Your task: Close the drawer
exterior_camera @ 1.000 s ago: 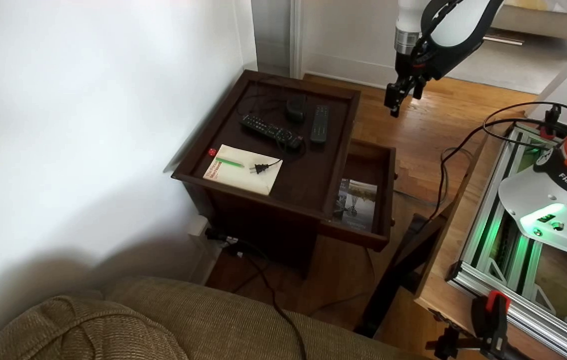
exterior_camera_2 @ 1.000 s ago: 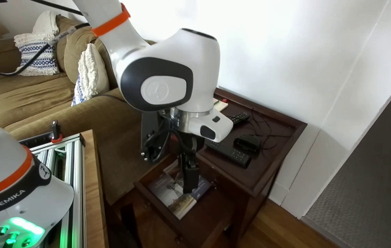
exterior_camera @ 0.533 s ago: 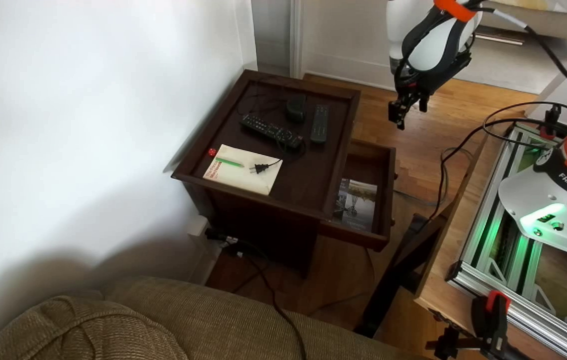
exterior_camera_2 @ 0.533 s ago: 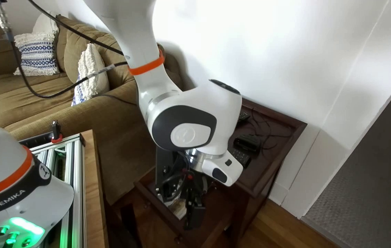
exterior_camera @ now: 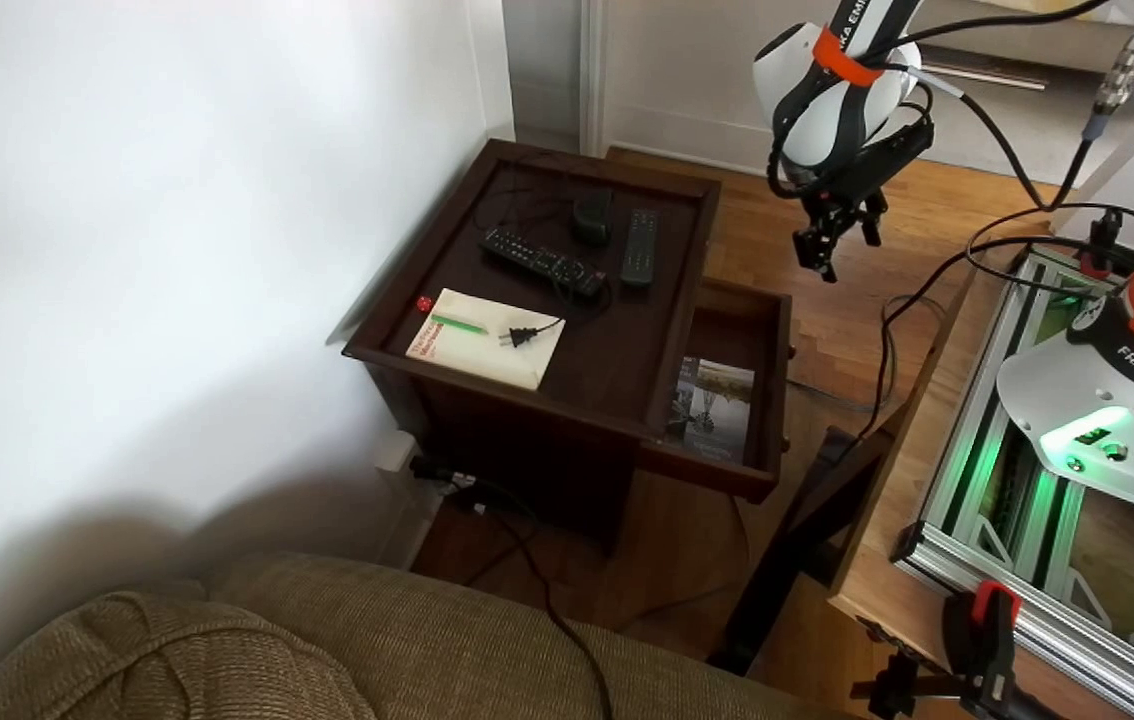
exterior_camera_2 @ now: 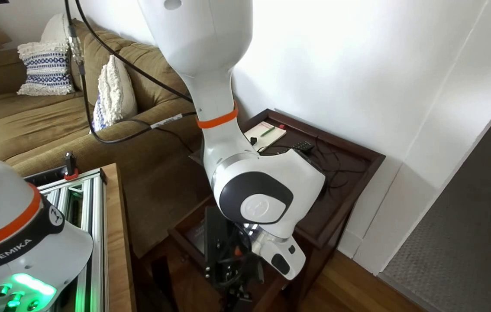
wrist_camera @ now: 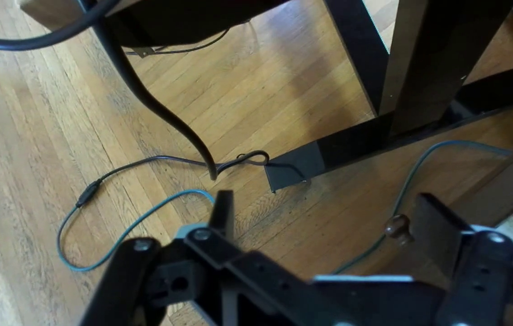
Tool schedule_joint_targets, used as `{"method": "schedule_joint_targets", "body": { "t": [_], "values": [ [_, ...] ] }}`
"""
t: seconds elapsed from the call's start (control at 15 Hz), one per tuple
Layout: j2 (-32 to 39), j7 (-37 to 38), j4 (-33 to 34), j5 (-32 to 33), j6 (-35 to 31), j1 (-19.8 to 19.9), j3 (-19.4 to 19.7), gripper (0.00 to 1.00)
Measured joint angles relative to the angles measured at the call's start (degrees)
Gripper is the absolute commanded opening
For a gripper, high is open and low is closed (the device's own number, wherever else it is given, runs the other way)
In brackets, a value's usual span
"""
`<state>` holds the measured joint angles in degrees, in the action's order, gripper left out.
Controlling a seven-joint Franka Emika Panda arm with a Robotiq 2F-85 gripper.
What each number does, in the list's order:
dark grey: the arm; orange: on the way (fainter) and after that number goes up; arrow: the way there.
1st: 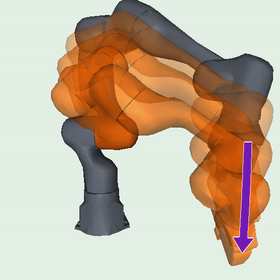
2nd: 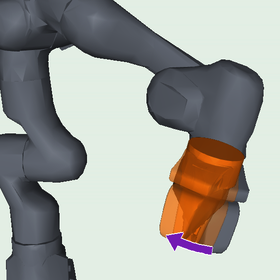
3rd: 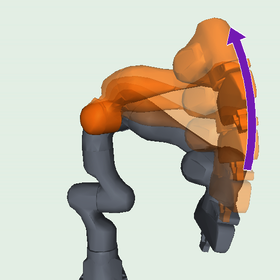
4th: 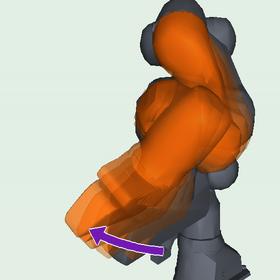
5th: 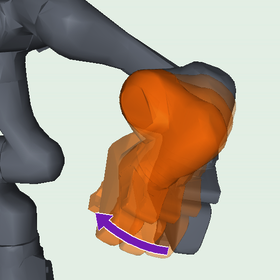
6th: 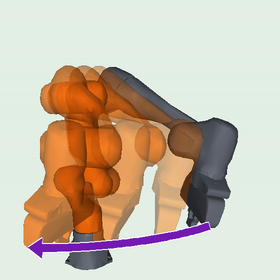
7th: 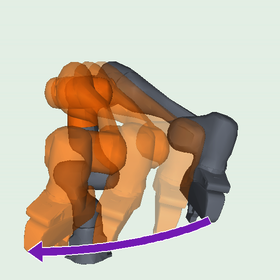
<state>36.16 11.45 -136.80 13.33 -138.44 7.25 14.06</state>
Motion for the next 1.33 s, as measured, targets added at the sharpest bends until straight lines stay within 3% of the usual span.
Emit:
{"method": "schedule_joint_targets", "body": {
  "t": [0.4, 0.6, 0.67, 0.8, 1.33],
  "values": [
    [1.0, -3.2, 0.7, -0.3, 0.6, 0.1, -0.2, 1.00],
    [5.7, -5.8, 3.4, -0.5, 0.6, 1.0, -0.3, 1.00],
    [7.9, -6.6, 4.8, -0.5, 0.6, 1.4, -0.3, 0.76],
    [12.3, -8.3, 8.2, -1.0, 0.6, 2.5, -0.3, 0.66],
    [26.8, -9.9, 22.8, -4.4, 3.2, 5.5, -0.5, 0.05]
  ]
}}
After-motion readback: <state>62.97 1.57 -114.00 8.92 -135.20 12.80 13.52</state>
